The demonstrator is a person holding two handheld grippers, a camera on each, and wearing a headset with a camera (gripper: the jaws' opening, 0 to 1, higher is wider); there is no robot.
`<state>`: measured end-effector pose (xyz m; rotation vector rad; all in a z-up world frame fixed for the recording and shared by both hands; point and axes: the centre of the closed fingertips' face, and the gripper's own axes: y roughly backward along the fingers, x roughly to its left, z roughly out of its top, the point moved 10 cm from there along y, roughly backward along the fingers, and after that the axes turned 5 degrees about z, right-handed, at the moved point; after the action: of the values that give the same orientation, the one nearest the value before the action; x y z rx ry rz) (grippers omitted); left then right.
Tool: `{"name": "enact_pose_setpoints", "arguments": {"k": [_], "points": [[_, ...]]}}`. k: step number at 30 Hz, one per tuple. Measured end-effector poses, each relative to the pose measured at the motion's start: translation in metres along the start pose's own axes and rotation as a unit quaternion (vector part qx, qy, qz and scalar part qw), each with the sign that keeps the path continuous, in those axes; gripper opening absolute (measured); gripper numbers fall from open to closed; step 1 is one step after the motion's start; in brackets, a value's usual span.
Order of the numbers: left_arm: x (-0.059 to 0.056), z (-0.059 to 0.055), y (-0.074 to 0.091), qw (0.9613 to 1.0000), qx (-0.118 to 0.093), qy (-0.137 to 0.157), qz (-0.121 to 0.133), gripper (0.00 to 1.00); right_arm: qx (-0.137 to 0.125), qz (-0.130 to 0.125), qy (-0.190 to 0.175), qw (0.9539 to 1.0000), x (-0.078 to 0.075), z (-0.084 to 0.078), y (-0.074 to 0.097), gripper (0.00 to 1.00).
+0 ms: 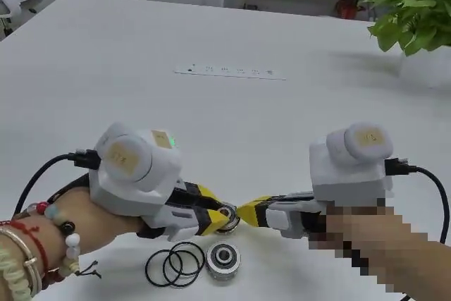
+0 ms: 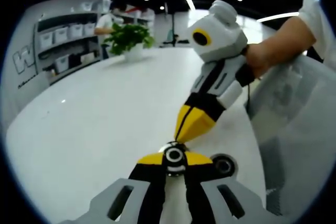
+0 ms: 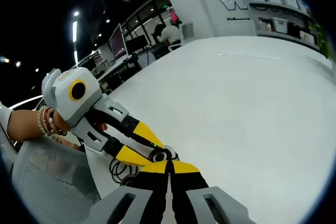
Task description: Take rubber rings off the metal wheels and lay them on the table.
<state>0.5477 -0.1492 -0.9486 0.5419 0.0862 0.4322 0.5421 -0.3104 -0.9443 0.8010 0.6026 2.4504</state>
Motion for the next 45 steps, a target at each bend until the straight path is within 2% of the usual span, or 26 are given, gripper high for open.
{"name": "enact_pose_setpoints", "arguments": {"k": [21, 25, 27, 28, 30, 33, 36, 40, 45], "points": [[-0.001, 0.000, 0.000, 0.9999, 0.001, -0.013, -0.001, 0.13, -0.005, 0.016, 0.007, 0.9998, 0.007, 0.003, -0.002, 0.00], [0.000, 0.000, 0.000, 0.9999, 0.000, -0.013, -0.001, 0.13, -0.013, 0.027, 0.010, 0.9995, 0.010, 0.005, -0.002, 0.00], [0.000, 0.000, 0.000, 0.9999, 0.001, -0.012, -0.001, 0.13, -0.025, 0.032, 0.013, 0.9991, 0.014, 0.009, -0.002, 0.00], [-0.001, 0.000, 0.000, 0.9999, 0.001, -0.010, 0.001, 0.13, -0.036, 0.030, 0.019, 0.9987, 0.017, 0.012, -0.001, 0.00], [0.000, -0.001, 0.000, 1.0000, -0.003, -0.006, 0.002, 0.13, -0.027, 0.017, 0.030, 0.9990, 0.017, 0.011, -0.002, 0.00], [0.000, -0.001, 0.000, 1.0000, -0.005, 0.008, 0.000, 0.13, -0.022, 0.014, 0.030, 0.9992, 0.014, 0.009, -0.002, 0.00], [0.000, 0.001, 0.000, 0.9999, 0.004, 0.012, -0.001, 0.14, -0.020, 0.009, 0.026, 0.9994, 0.012, 0.009, -0.002, 0.00], [0.001, 0.004, 0.005, 0.9995, 0.030, -0.009, -0.006, 0.14, -0.018, 0.007, 0.023, 0.9996, 0.012, 0.008, -0.001, 0.00], [0.005, 0.012, 0.017, 0.9997, 0.018, -0.008, -0.013, 0.21, -0.021, 0.007, 0.022, 0.9995, 0.012, 0.010, -0.001, 0.00]]}}
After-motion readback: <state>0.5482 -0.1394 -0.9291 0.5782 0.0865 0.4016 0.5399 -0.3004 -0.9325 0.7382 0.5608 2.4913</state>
